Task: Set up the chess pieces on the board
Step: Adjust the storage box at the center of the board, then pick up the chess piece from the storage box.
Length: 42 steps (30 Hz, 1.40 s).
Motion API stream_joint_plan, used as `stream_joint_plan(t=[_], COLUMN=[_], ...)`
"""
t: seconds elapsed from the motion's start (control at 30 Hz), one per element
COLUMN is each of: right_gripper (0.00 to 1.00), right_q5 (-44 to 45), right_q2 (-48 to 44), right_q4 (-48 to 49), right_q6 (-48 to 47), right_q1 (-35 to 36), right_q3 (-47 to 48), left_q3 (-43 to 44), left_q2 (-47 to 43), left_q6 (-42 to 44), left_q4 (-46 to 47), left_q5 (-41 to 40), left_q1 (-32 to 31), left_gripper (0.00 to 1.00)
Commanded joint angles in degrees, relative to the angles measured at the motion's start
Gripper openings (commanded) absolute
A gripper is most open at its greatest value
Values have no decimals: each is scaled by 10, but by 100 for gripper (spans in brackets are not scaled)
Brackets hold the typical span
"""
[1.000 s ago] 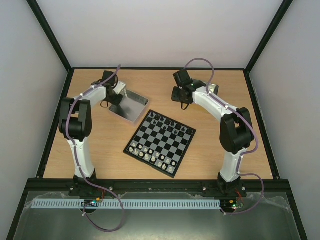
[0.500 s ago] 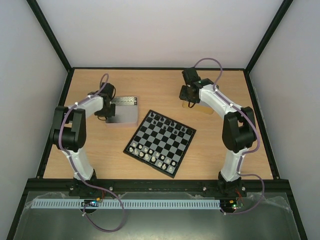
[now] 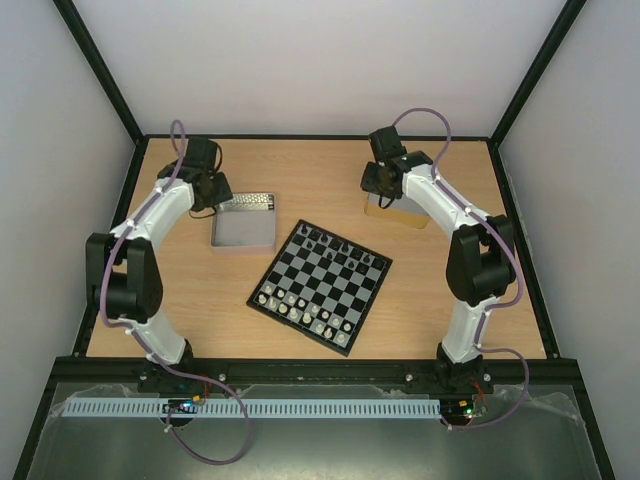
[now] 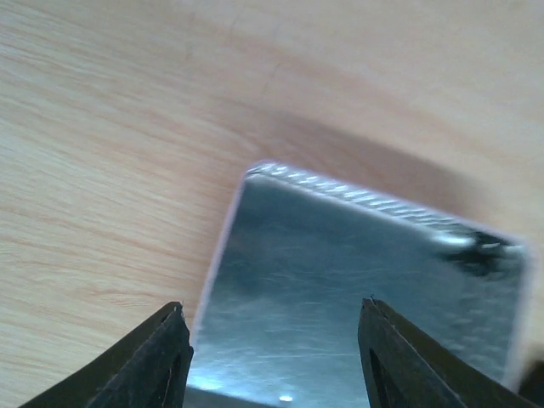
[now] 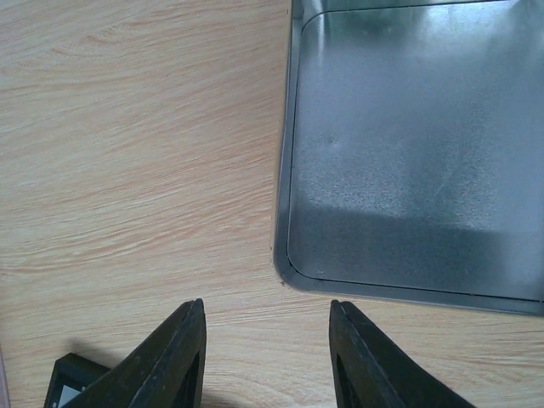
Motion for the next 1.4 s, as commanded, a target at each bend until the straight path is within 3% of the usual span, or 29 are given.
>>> stream_joint_plan(t=[0.0, 0.17, 0.3, 0.53, 1.37], right_gripper=[39, 39, 39, 39, 38], right_q5=[9, 9, 15, 27, 25], right_q2=[-19, -22, -33, -56, -75], right_q4=[-15, -16, -11, -9, -3], right_q6=[-8, -9, -9, -14, -32], right_q1=[0, 0, -1, -2, -18], right_q3=[16, 10, -1, -8, -27], left_q3=[-34, -109, -108, -85, -115], left_q2=[-33, -24, 26, 103, 167], left_q6=[-138, -309, -401, -459, -610], left_q4=[70, 234, 295, 307, 388], left_q5=[112, 166, 163, 152, 169], left_q1=[-13, -40, -65, -65, -75], left_gripper=[57, 50, 43, 40, 36])
